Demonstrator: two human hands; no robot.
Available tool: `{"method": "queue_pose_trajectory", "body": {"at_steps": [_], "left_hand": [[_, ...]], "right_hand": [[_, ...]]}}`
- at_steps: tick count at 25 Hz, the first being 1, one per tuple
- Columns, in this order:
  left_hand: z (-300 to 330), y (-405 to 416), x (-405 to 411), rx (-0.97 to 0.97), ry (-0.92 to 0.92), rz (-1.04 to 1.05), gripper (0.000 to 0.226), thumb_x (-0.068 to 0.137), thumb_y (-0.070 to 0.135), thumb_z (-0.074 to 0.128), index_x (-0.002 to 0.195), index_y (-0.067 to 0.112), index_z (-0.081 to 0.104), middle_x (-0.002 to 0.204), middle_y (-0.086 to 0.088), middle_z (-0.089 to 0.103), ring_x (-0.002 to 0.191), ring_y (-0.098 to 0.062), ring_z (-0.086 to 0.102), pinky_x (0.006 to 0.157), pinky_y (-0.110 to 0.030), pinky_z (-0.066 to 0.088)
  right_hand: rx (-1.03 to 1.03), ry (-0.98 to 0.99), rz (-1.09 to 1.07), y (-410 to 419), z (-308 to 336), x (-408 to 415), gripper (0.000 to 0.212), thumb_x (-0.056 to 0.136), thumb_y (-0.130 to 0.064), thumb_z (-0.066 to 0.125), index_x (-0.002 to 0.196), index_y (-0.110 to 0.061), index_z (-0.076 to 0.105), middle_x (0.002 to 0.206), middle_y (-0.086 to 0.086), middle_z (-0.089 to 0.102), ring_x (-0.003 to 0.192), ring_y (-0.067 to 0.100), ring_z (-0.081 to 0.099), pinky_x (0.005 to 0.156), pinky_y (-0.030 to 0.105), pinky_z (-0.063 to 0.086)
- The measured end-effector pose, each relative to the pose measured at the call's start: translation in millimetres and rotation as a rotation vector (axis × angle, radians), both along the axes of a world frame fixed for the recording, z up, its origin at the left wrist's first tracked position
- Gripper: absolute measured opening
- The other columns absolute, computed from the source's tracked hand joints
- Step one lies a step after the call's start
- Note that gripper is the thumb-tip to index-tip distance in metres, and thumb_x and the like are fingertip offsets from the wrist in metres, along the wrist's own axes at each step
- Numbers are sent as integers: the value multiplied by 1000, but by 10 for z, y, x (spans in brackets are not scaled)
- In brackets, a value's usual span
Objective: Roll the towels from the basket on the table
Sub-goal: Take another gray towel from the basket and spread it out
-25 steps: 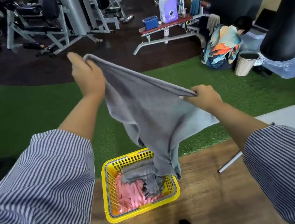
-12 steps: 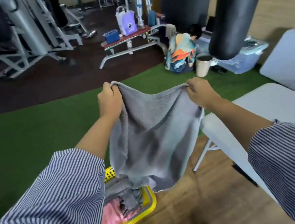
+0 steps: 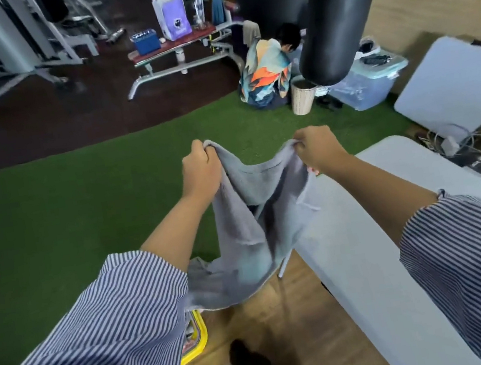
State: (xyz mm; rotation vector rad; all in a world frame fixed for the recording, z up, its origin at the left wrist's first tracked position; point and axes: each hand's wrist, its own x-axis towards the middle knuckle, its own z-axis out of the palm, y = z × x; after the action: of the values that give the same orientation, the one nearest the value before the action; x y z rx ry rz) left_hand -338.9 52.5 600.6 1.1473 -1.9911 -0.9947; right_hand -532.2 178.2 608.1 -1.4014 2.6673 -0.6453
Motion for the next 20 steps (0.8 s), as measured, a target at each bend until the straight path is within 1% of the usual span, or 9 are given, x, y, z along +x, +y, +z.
{"method": "queue_pose_trajectory", "body": {"at_steps": [2,3,4,5,6,8,10,15,20], "left_hand": [[-77,-163,-109,25,-14,19,23,100,20,33,79,11,39,73,-2,48,62,-12,45,53,-30,35],[-115,-264,-170,40,-17,28,23,100,19,33,80,11,40,74,-2,49,62,-12,45,53,-29,35],[-147,-390,-257,57,-16,38,22,100,18,33,80,10,40,75,-2,48,63,-11,44,53,-28,35],[-166,-537,-359,67,-18,48,22,99,18,33,81,9,41,75,-1,48,63,-11,44,53,-28,34],[-169,-679,-458,72,-22,53,21,99,17,33,83,8,41,76,-1,47,64,-11,43,54,-29,33],[-164,-983,-650,82,-16,66,20,99,18,32,86,7,42,76,-1,47,65,-12,44,55,-31,33],[-181,-1368,-892,98,-1,92,20,99,18,31,85,8,42,77,-1,47,65,-13,44,56,-31,34],[-259,-2268,-1476,120,-15,117,29,101,16,30,72,18,33,70,0,43,56,-14,37,50,-29,31],[-99,-2715,-2010,16,-46,60,23,100,20,33,78,13,34,67,-1,43,57,-17,39,53,-32,30]], "right_hand": [[7,-196,-76,-140,-43,-172,23,90,4,38,99,8,60,96,20,62,65,38,66,44,34,54],[4,-294,-116,-218,-64,-263,24,91,3,41,107,8,58,103,18,60,73,37,68,52,34,58],[18,-352,-151,-332,-79,-370,27,90,0,49,115,8,56,112,20,60,87,34,67,70,33,58],[34,-367,-194,-458,-88,-485,34,86,-3,57,118,7,54,118,19,60,101,31,63,87,31,52],[36,-359,-233,-581,-109,-630,36,85,-2,58,120,7,54,120,19,59,108,30,59,95,31,46],[-31,-392,-308,-854,-162,-960,31,89,6,46,120,6,55,118,25,58,101,37,61,92,44,49],[-39,-362,-361,-1215,-220,-1384,32,91,5,41,118,1,58,116,27,59,98,39,61,85,48,53],[51,-207,-350,-2062,-311,-2346,29,93,-5,44,114,-4,63,117,18,62,106,34,58,93,37,48],[12,-60,-373,-2547,12,-3073,31,89,1,41,111,-1,62,119,22,59,113,37,51,94,36,40]]}}
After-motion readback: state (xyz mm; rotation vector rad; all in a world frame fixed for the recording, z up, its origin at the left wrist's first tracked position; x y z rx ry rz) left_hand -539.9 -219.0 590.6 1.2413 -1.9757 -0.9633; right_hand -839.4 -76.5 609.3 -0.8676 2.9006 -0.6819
